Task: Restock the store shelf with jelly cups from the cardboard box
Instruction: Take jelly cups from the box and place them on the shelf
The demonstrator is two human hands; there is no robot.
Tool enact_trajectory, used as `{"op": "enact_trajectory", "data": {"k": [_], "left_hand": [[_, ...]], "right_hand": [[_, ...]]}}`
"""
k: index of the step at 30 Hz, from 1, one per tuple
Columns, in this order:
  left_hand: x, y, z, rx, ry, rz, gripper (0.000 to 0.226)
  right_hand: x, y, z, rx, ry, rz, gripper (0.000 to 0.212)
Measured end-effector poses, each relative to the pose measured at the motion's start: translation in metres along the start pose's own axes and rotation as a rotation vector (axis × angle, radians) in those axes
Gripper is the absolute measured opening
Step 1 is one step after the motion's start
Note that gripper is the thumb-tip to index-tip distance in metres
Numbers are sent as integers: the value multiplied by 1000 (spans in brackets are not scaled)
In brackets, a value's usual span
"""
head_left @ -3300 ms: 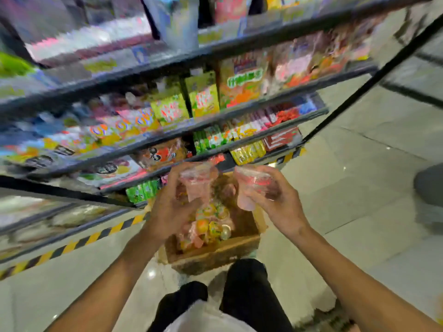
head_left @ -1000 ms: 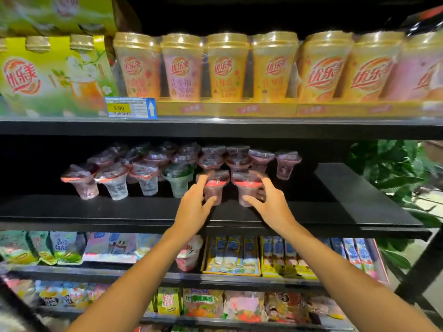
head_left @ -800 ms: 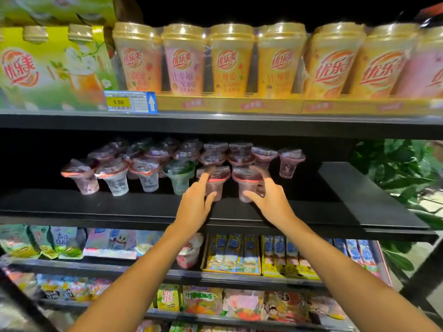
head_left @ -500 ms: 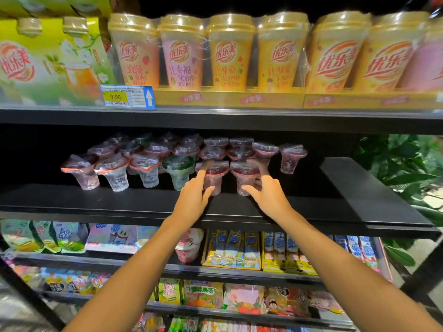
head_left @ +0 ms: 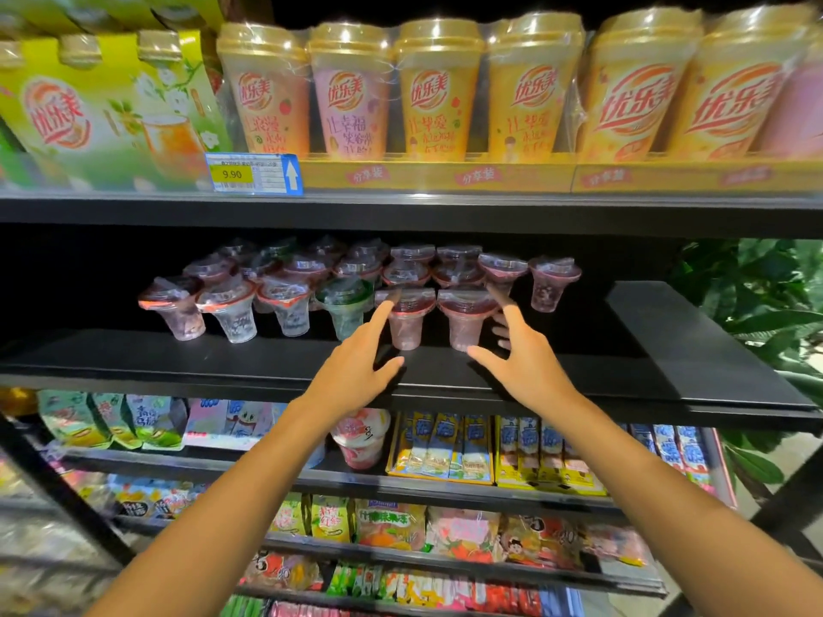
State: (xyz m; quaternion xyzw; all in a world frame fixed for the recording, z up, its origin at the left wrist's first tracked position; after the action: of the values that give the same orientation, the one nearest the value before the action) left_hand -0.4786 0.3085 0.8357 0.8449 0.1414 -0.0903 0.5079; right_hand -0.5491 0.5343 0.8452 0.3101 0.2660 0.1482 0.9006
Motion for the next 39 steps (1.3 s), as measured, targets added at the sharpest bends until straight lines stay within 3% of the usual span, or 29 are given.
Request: {"op": "enact_trajectory", "data": {"k": [5,8,14,17,22,27,30,34,39], "left_hand": [[55,39,19,-207,-57,-31,65],[99,61,40,-264,-168,-79,52],[198,71,122,-287,-284,8,48],[253,47,167,-264,-272,163,49],[340,-26,247,-263,-154,456,57],[414,-102,322,-188,167,781,38],[452,-141,358,-194,183,796,54],[497,-187,396,-193,242,897,65],[528,-237,438,-164,290,937,61]], "right_hand": [[41,10,35,96,46,-88,51],[67,-16,74,163,156,-50,35],[138,-124,140,209,232,93,37],[187,-186,144,166,164,195,39],[274,-282,101,127,-92,394,40],[345,-346,49,125,-295,629,41],[380,-388,9,66,-398,695,38],[433,-450,-47,67,-570,868,49],[487,-510,-100,79,-754,883,57]]}}
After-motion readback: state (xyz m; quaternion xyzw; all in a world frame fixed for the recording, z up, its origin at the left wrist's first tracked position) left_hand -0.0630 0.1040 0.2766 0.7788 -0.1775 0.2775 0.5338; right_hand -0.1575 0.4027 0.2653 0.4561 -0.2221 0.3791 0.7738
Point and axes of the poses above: each hand's wrist, its own x-axis away from the middle knuckle, its own y-axis out of the back of the hand, z = x × y, the point moved 7 cm from there along -x, towards the middle knuckle, and after that the axes turned 5 degrees about y, right-handed, at the moved point
